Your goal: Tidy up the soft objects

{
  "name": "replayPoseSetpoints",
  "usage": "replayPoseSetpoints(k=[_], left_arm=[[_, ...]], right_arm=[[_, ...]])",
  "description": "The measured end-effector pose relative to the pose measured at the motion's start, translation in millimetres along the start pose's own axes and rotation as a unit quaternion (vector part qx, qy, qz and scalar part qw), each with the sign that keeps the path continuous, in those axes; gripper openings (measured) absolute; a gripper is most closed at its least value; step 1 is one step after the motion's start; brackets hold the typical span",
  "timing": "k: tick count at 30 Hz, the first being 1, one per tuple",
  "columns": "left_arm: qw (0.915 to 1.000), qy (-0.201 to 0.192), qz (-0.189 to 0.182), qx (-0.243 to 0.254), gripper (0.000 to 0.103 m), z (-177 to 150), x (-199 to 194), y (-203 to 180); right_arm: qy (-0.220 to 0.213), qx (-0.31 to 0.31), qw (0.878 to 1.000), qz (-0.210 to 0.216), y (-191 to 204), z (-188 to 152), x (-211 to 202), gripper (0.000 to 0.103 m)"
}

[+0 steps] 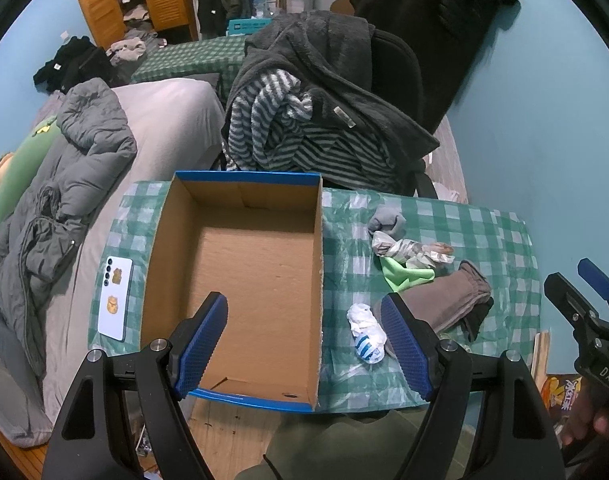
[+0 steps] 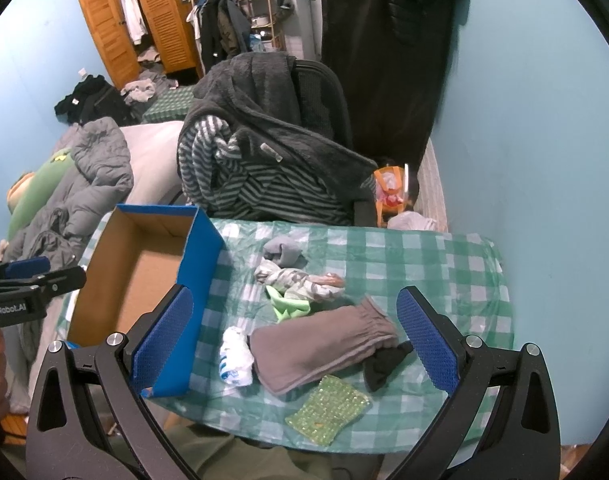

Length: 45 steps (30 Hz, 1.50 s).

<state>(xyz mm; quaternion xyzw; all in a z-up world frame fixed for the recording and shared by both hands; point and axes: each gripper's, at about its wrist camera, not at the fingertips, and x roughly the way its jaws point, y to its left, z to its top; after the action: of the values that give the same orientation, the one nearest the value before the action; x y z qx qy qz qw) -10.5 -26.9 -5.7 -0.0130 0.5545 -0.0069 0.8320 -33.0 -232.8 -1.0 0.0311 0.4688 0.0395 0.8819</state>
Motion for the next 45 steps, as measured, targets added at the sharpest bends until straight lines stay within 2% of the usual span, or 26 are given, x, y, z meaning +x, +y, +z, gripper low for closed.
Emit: replayPoseSetpoints(k=[15, 24, 33, 45], left_arm=[[0.9999, 0.012, -0.006, 0.010, 0.080, 12, 0, -10], [0.9996, 0.023, -0.006, 0.016, 0.080, 12, 9, -21], [0.9977, 0.051, -0.007, 0.044, 0.080, 9, 29, -45], [0.9961, 0.060, -0.004, 0.065, 0.080, 7, 56, -74]], right_arm=[[0.001, 0.003, 1.000, -0.001, -3, -4, -1, 0.101], [0.007, 0.013, 1.000, -0.010, -29, -8, -4, 0.101], [0.019, 0.027, 0.999, -0.027, -57, -14, -3, 0.101], [0.033, 0.055, 0.997, -0.031, -103, -24, 1, 0.101]])
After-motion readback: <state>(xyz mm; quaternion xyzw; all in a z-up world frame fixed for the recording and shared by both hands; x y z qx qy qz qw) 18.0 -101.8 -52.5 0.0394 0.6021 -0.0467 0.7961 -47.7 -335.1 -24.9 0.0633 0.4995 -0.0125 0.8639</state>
